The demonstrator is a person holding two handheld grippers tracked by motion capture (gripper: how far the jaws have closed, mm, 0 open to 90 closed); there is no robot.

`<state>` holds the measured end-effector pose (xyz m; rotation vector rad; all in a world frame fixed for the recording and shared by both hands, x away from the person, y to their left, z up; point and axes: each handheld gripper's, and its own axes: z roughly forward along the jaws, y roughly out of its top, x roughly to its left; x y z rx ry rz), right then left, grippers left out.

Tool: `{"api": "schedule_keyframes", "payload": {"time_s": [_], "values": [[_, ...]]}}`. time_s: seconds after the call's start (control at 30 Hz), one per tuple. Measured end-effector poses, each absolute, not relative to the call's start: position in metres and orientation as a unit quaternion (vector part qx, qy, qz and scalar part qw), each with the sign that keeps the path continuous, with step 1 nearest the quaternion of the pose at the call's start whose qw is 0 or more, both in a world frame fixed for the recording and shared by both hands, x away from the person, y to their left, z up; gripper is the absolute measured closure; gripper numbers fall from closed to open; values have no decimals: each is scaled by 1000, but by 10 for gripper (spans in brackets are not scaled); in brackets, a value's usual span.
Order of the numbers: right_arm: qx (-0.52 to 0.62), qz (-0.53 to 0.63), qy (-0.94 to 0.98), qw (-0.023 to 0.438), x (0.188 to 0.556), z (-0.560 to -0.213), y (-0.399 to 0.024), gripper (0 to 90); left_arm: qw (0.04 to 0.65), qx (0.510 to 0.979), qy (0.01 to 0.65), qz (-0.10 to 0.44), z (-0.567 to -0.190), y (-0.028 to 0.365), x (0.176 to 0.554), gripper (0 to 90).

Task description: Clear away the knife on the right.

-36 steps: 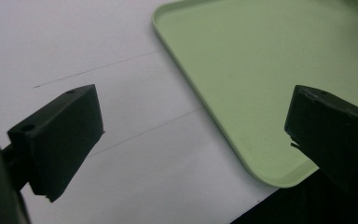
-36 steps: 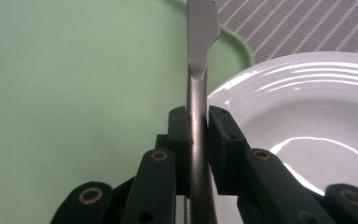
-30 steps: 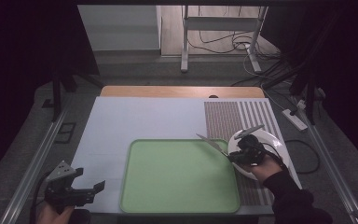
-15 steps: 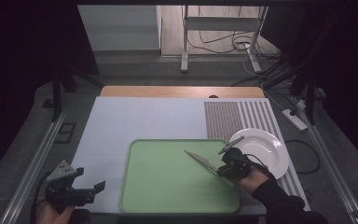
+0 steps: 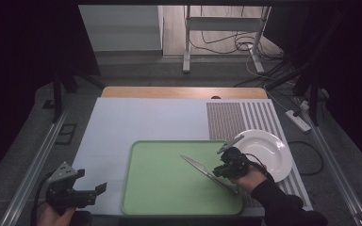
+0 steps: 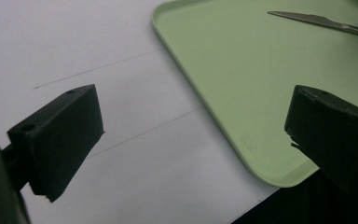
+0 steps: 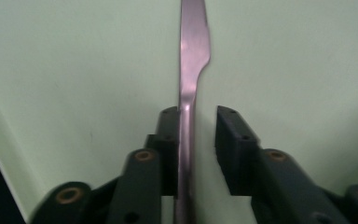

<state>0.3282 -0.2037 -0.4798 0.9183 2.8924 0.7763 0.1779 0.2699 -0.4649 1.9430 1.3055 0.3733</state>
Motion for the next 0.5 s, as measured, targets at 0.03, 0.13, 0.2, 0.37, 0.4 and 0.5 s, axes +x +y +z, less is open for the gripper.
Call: {"api": "schedule_keyframes", "payload": {"time_s": [0.03,0.13,0.2,0.37,0.4,0.5], "values": [[279,248,928,4,329,-479,-201,900,376,760,510,146,-465,270,178,39],[255,247,935,-4,331,-482,-188,900,375,760,510,146,-465,270,178,39],[242,245,939,0,333,-485,-178,900,375,760,511,146,-465,270,178,39],[219,243,945,9,340,-491,-154,900,376,760,510,145,-465,270,178,39],[219,243,945,9,340,-491,-154,900,376,760,510,145,-465,270,178,39],[207,234,950,8,343,-499,-142,900,376,760,510,145,-465,270,178,39]]}}
